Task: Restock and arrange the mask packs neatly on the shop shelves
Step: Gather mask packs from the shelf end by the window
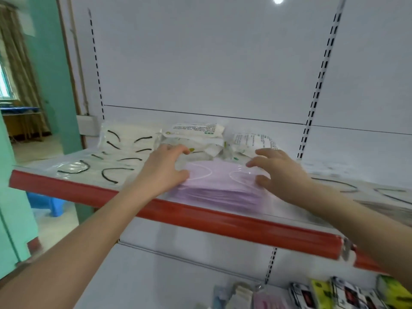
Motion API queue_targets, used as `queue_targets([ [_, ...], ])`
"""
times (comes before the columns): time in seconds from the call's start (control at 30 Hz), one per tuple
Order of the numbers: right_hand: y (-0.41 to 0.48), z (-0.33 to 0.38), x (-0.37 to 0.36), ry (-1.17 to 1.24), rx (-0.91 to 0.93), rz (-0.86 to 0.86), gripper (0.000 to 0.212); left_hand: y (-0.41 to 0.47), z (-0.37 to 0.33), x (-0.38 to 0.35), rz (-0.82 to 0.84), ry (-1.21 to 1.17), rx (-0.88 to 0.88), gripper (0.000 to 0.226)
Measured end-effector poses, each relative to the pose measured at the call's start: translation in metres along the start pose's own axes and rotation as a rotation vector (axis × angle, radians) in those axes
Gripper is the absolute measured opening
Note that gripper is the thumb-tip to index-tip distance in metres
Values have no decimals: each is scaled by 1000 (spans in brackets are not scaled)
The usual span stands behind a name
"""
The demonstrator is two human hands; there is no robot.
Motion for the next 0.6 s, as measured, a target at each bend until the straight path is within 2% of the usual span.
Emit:
queue_targets([
  [0.1,-4,2,-21,72,-29,102,29,-1,-8,-7,29,-97,-105,24],
  [0.27,-5,-6,-36,97,-121,213,31,1,1,-24,108,-215,-44,23],
  [0.47,3,-8,-12,149,-166,88,31,3,-5,-1,-56,-291,-104,23],
  [0.6,5,-7,0,192,-172,15,29,2,1,2,-84,-312,-96,26],
])
Point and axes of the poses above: each hand's wrist, its own y-axis towards the middle knuckle, its own x-axis out of the back of the hand, z = x × y, the point moved 10 cm from there along y, towards the middle knuckle, and after that the axes turned 12 degrees about -z, right-handed, at the moved point
